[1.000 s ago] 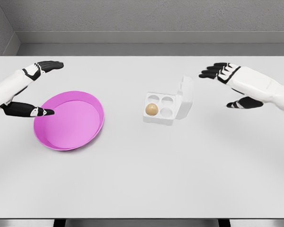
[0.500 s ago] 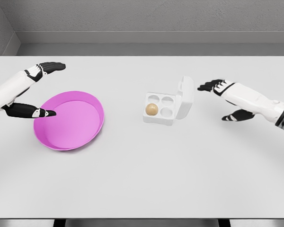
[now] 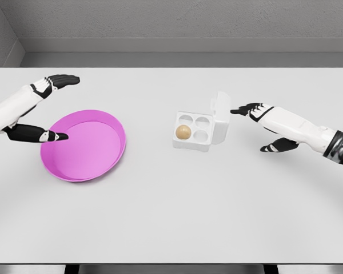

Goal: Pack egg into the box and close the box lid

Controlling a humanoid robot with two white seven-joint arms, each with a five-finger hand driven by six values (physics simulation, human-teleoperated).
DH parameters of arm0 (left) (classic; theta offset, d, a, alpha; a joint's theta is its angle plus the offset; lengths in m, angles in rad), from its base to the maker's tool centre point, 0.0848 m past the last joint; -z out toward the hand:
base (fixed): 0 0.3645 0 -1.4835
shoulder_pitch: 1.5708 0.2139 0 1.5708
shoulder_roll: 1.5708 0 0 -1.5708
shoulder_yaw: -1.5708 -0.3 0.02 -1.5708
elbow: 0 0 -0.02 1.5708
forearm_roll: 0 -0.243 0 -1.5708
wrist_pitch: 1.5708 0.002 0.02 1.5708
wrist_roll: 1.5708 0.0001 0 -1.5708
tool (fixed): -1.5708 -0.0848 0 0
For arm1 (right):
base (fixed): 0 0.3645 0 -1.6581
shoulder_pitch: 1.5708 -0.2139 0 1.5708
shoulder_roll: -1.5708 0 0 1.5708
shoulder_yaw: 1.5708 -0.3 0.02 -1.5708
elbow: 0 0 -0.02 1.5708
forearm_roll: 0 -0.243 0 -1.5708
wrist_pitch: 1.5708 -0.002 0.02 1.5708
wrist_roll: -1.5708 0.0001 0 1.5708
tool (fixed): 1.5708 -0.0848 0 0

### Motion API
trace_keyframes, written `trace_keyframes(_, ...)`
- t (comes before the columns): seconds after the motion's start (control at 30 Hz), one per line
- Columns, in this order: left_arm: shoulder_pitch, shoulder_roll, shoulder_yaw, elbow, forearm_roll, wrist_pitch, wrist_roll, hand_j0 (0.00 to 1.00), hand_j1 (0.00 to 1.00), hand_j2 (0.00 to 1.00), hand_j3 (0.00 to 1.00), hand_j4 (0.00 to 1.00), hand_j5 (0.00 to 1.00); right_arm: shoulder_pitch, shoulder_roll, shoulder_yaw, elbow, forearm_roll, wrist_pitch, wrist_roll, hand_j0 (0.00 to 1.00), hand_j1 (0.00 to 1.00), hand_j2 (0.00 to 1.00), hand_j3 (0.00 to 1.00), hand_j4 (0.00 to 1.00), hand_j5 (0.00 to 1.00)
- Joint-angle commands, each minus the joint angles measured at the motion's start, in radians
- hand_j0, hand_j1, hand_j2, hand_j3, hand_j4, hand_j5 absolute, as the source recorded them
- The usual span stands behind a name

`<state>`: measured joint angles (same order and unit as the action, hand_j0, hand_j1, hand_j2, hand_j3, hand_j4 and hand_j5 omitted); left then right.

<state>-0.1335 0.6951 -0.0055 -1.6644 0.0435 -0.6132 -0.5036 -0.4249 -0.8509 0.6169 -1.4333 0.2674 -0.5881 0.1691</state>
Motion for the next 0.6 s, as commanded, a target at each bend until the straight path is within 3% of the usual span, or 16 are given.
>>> trace_keyframes(0.0, 0.0, 0.0, -0.001, 0.0, 0.007, 0.002, 0.0, 1.0, 1.0, 1.0, 1.0, 1.0, 1.0, 0.0, 0.0, 0.0, -0.004, -0.007, -0.001, 0.0, 1.0, 1.0, 1.0, 1.0, 1.0, 1.0)
trace_keyframes(0.57, 0.0, 0.001, 0.001, -0.003, 0.006, 0.002, 0.0, 1.0, 1.0, 1.0, 1.0, 1.0, 1.0, -0.006, 0.066, 0.01, -0.055, 0.003, -0.001, 0.003, 1.0, 1.0, 1.0, 1.0, 1.0, 1.0)
